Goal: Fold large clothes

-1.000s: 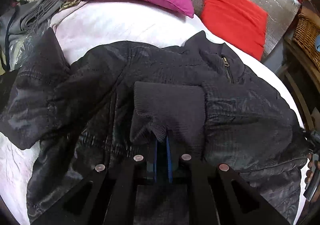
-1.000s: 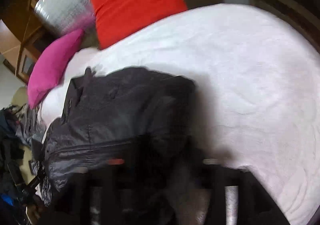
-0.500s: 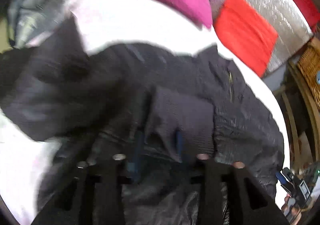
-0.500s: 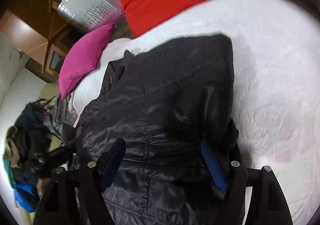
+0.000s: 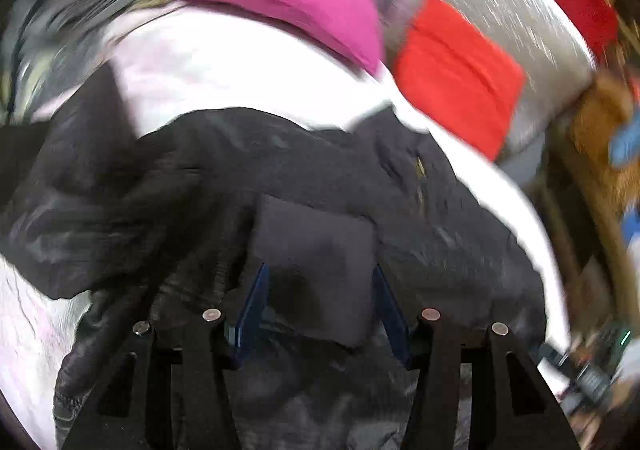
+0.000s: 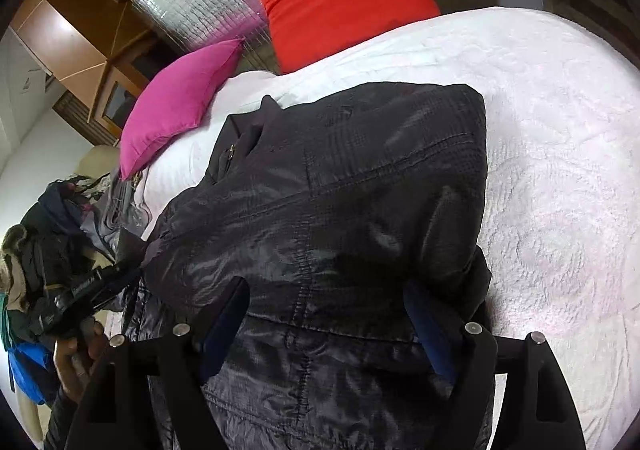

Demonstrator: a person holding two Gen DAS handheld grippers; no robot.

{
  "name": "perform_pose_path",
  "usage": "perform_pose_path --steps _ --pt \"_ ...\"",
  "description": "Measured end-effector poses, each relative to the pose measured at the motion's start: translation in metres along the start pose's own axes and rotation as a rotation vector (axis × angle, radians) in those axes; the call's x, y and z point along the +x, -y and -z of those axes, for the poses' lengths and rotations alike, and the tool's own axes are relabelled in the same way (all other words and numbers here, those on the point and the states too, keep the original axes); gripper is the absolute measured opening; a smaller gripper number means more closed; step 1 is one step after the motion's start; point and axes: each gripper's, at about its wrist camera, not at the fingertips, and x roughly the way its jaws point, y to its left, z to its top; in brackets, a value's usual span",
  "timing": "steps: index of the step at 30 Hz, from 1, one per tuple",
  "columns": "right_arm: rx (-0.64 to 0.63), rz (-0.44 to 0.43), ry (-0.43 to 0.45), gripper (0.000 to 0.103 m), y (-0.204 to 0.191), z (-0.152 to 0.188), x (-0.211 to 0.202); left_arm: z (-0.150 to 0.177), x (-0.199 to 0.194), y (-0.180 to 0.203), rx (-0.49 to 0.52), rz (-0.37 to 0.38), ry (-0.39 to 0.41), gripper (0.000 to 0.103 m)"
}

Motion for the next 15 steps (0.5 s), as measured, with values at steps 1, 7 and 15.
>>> perform_pose_path --steps 1,7,15 --pt "0.005 -0.006 0.000 0.082 0.002 0.000 0.001 -0.004 -0.001 -0.006 -0.008 -0.005 -0.006 0.055" --pt "0.006 -0.010 0.008 0.082 0.005 0.003 0.001 -0.014 0.005 -0.009 0.059 0.037 -0.051 0.055" --pt "0.012 0.002 -0.002 0.082 -0.008 -0.006 -0.010 -0.012 0.029 0.010 0.195 -0.287 -0.048 0.051"
